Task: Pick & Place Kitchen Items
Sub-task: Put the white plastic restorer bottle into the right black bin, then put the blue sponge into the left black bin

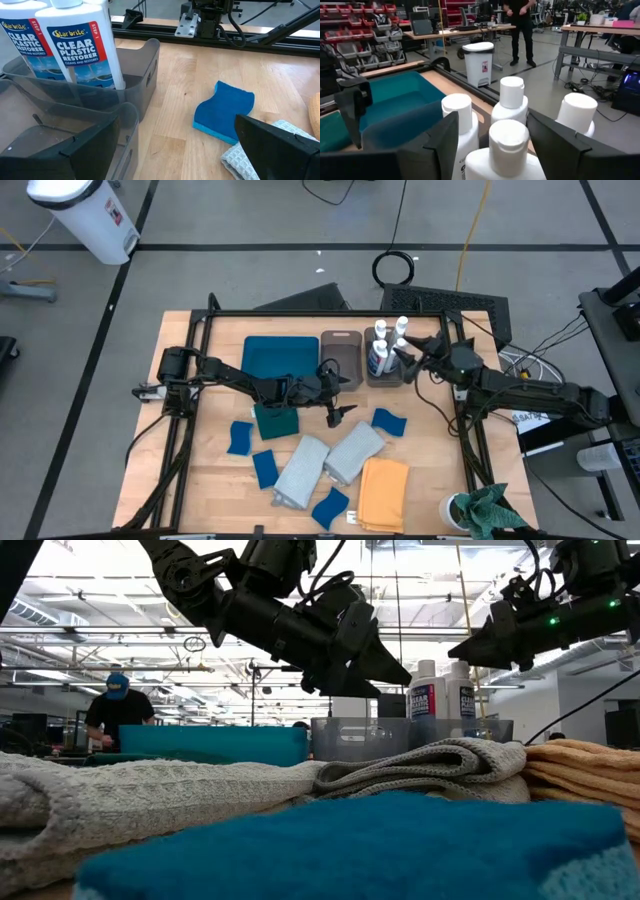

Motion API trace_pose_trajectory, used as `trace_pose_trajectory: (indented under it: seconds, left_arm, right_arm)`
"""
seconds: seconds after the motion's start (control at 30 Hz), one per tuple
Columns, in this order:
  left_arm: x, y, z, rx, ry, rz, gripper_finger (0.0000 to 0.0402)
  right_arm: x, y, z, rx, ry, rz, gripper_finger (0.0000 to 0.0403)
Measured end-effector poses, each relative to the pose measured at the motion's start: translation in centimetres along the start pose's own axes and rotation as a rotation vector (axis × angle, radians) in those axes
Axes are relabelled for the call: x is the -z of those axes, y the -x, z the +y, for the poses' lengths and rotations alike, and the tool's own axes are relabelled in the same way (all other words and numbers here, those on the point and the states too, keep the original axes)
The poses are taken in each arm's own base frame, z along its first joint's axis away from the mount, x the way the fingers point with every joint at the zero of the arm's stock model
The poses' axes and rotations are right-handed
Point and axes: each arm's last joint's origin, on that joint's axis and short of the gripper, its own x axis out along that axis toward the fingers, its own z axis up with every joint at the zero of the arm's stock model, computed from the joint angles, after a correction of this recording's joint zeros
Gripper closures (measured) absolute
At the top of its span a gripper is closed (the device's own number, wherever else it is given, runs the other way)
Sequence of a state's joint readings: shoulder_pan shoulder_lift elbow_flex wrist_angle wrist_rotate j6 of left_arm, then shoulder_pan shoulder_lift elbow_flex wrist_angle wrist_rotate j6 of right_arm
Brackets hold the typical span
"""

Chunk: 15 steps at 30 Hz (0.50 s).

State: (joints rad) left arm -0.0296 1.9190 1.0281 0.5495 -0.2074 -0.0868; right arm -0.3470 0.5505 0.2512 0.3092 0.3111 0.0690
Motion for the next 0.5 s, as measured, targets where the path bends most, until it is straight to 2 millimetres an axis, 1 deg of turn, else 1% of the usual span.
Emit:
trace_pose_trajectory:
  seconds: [0.5]
  left_arm:
    - [0.01,0.00,0.01,-0.001,0.000,0.000,0.0005]
  right_arm:
    - [-0.47,0.45,-0.11,-0.003,0.008,-0.040,0.0193]
